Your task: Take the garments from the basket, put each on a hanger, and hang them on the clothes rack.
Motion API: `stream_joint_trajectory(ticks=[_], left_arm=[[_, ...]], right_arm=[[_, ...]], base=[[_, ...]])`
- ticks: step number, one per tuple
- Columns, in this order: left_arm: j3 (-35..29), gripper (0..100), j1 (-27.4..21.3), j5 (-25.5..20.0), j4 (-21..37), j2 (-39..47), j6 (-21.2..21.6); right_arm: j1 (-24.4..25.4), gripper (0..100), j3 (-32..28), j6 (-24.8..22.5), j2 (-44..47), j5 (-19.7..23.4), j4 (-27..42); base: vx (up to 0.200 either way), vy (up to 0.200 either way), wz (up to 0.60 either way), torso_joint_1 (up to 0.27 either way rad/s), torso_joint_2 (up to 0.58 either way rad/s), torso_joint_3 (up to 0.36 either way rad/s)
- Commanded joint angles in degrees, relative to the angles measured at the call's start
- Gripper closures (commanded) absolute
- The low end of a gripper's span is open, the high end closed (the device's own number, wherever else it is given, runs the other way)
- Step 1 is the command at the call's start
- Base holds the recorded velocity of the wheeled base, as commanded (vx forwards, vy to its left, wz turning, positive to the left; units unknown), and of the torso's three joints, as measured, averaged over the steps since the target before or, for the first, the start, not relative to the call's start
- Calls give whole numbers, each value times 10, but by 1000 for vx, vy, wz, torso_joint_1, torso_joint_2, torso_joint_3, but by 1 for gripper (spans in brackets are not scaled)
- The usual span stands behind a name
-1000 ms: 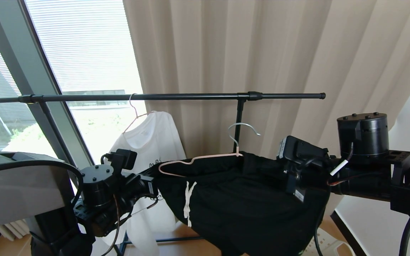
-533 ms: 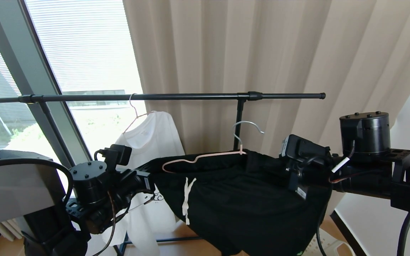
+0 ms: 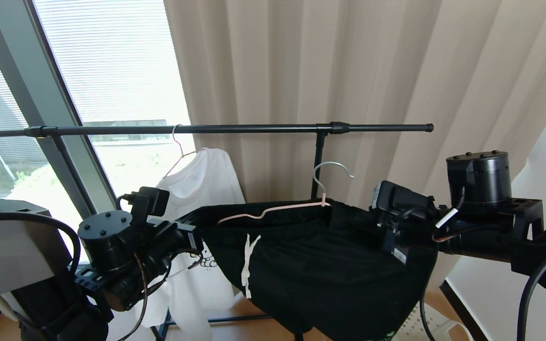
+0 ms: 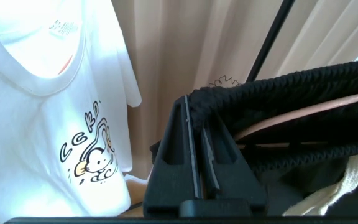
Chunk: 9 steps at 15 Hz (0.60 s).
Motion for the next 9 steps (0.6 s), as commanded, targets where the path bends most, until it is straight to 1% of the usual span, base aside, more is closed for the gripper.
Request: stream_joint_trajectory(ticks=[1,3,9], left_arm=[[1,100,0,-1,-1,-14,-1],[1,100,-1,-1,-1,-33,-1],[-1,100,-1,-2,26,-56,3]], right_arm=[[-4,100,-3,-7,13,-9,0],[-4,100,-4,-16,24,-21,0],[-3,100,-4,-27,37,-23,0]], base=[[0,0,0,0,0,0],[0,0,0,0,0,0],[0,0,0,0,0,0]])
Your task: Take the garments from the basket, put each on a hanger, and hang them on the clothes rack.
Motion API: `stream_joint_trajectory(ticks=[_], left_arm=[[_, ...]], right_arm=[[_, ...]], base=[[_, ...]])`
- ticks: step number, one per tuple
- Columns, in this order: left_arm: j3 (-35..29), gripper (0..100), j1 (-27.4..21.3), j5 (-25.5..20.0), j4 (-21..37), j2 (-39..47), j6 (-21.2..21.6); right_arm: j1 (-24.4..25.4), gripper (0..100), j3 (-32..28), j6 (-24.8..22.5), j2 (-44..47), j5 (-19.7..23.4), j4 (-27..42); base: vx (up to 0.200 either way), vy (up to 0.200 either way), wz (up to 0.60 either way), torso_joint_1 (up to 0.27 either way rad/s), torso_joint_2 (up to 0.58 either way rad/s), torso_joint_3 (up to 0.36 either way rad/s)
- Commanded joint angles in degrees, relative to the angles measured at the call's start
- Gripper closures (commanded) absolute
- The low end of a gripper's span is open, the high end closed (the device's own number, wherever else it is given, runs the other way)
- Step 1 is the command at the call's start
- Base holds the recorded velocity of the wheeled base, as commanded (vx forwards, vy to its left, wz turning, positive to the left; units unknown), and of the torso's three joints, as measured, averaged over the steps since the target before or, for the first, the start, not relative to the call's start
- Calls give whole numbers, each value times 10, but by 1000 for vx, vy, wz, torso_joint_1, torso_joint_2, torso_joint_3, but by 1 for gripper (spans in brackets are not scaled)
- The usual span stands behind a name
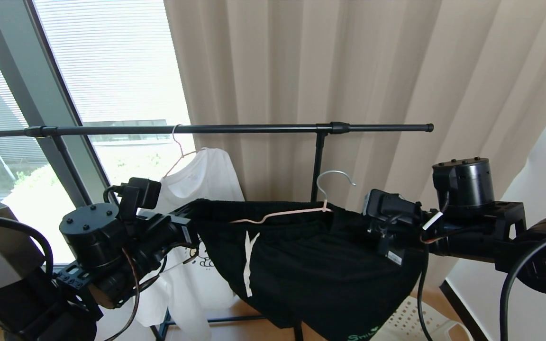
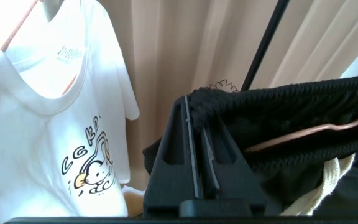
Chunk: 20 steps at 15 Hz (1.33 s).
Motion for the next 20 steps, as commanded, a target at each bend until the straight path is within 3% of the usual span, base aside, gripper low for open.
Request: stream_joint_trajectory(ticks=[1,4,6,15,20], left_arm=[[0,100,-9,0,35,-31,19],[-25,100,-17,2,120,-73,34],[-59,100,-21,3,233,-113,71],[-179,100,-98,38,498,-173,74],[-204,100,-143,56,558,-175,74]], right_arm=[[0,100,-3,0,7,-9,-1],[0,100,-6,-1,19,-16,-1],[0,100,-12,-1,29,-30,-2],[1,100,-21,0,36,-37,-2],[3,100,-29,2,43,-40,-3]], base=[[0,0,0,0,0,0],[0,0,0,0,0,0],[0,0,0,0,0,0],[0,0,0,0,0,0],[0,0,0,0,0,0]])
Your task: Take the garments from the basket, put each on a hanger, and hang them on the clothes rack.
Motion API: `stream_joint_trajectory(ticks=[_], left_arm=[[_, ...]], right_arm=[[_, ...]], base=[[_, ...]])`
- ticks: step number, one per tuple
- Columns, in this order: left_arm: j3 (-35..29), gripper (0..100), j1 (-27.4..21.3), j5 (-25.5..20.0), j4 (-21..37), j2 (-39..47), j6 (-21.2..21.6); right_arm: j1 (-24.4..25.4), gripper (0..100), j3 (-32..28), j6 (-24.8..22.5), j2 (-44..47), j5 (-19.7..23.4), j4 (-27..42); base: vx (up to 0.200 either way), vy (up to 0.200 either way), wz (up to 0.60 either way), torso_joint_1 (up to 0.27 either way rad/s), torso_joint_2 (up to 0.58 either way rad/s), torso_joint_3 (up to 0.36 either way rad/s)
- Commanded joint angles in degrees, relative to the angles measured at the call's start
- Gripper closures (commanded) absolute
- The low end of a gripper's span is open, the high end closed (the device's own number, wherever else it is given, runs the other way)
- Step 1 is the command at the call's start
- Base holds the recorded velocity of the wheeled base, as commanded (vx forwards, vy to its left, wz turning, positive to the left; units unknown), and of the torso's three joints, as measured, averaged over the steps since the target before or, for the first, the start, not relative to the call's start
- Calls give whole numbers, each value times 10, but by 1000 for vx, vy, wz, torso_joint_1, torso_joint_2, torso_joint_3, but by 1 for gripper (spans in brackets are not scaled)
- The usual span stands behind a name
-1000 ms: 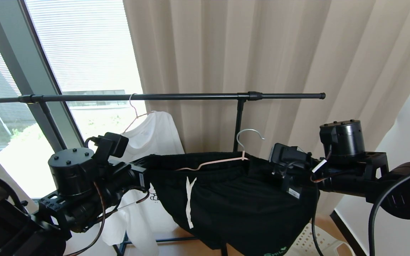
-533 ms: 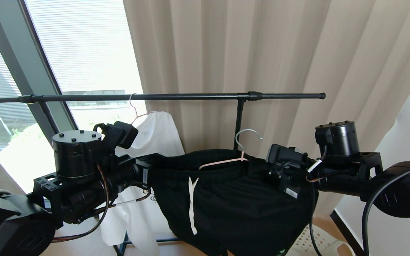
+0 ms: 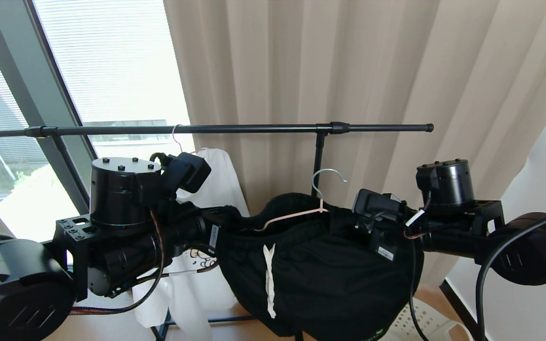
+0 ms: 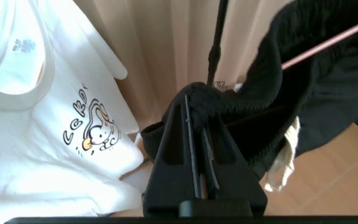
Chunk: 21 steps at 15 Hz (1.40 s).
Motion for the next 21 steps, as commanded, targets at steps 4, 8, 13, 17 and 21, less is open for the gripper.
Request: stream_joint_trajectory(ticks=[4,8,13,17,21], left_arm=[[-73,100,-11,6,62,-2,0],[-180,100,-1,45,152,6,-22],[-191,100,-46,54,191,9,-26],[-150,100,-58,85,187,8,-26],[-126,100,-60,91,187,0,-26]], right_arm=[[1,100,0,-1,3,0,-1],[17,100,12,-4,3,-2,0],[45,100,-8,64,13,-8,-2],[57,100,-6,110,16,-6,-57],[64,100,-21,162,15,-6,-59]], base=[[0,0,0,0,0,0],[0,0,0,0,0,0],[0,0,0,0,0,0],[0,0,0,0,0,0],[0,0,0,0,0,0]])
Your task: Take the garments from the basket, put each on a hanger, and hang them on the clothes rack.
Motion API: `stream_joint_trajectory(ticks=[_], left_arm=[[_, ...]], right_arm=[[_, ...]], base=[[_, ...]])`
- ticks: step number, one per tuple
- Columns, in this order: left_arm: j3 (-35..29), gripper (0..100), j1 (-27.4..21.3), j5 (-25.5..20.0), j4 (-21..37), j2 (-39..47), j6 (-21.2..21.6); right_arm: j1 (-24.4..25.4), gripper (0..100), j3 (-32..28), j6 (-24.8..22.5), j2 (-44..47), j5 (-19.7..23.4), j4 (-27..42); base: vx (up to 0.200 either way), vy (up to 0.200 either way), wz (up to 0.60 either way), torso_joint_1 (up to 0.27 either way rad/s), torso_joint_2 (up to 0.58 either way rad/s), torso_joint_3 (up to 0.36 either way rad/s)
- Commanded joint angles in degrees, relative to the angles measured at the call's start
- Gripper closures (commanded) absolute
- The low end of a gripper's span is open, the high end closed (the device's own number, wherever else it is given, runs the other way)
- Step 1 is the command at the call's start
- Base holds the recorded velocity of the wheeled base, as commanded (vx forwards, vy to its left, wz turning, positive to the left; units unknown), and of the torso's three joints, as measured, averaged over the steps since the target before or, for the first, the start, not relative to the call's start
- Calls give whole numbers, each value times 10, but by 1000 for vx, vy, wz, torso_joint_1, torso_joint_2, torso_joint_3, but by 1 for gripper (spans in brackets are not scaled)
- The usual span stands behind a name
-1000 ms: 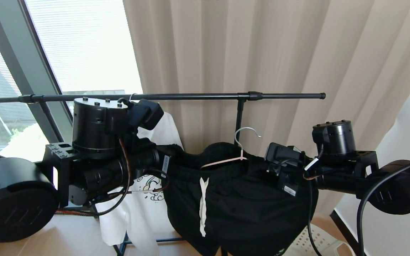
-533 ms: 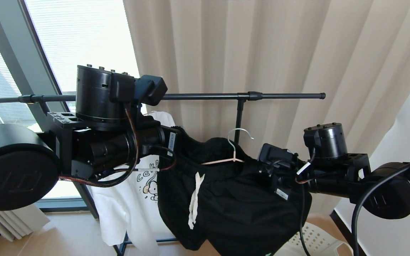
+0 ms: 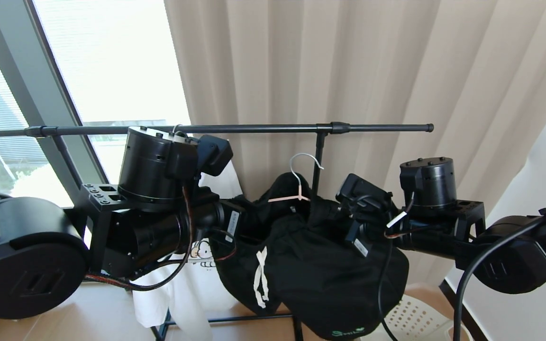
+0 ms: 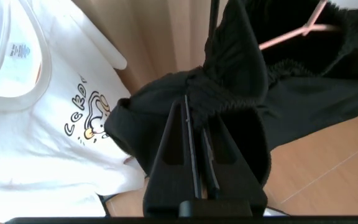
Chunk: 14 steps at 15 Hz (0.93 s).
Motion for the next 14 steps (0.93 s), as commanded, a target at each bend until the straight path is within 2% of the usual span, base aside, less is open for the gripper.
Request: stream_joint_trajectory(ticks=[1,6,9,12,14], left_arm=[[10,100,-5,0,0,-8,0],[66,100,-28,24,2,-31,-2],[67,100,-58,22,0,-26,-30],[57,100,-74,18,0,-10,-72],[54,100,-74,17,-1,-6,-83]], right_arm=[[3,100,-8,8,0,0,-1],[6,100,-25,61,-2,2,-2],[11,100,-23,64,-2,5,-6],[12,100,5,64,-1,40,-60],[12,100,14,64,-1,57,-84]], base=[[0,0,0,0,0,0],[0,0,0,0,0,0],[0,0,0,0,0,0],[0,0,0,0,0,0],[0,0,0,0,0,0]])
